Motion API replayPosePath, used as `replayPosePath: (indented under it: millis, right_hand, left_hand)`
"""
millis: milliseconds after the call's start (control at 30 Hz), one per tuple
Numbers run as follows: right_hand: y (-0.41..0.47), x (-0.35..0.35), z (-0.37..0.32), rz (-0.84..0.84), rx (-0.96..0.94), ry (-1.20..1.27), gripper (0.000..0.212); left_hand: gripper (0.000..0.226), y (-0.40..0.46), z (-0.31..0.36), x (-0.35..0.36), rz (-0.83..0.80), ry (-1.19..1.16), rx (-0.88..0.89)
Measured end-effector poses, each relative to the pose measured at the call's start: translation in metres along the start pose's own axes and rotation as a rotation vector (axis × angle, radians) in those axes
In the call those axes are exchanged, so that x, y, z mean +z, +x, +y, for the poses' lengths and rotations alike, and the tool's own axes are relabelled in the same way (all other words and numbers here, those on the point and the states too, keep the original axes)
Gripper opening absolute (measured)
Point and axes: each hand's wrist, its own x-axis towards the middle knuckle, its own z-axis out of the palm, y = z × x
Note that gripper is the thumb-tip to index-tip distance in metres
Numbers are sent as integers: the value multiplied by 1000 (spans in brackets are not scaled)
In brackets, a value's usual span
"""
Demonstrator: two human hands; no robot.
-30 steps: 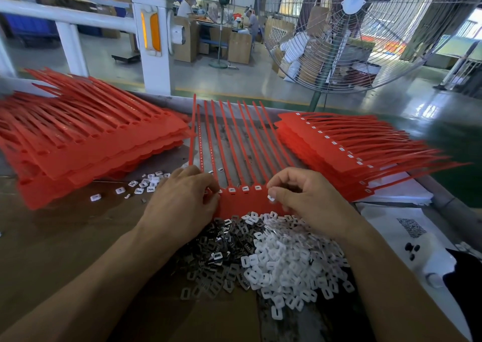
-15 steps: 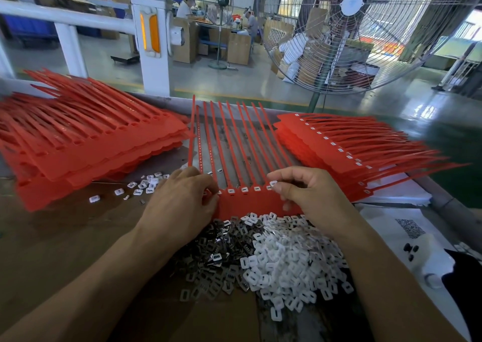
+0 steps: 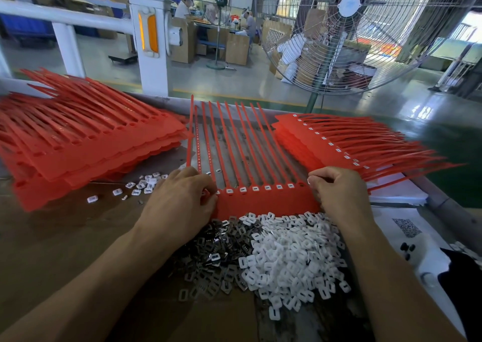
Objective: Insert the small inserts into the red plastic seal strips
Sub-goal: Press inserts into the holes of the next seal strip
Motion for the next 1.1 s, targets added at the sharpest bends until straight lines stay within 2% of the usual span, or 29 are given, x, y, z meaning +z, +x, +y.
replayPosePath:
  millis: [167, 833, 1100]
  right_hand:
    - [-2, 3, -2, 7, -38, -158, 16]
    - [8, 19, 6, -22, -73, -230, 8]
    - [0, 12, -1, -73, -70, -327, 19]
  left_hand:
    - [17, 0, -1, 0, 1, -2, 0]
    - [17, 0, -1, 1, 3, 0, 2]
    - [18, 1, -1, 1, -3, 4, -1]
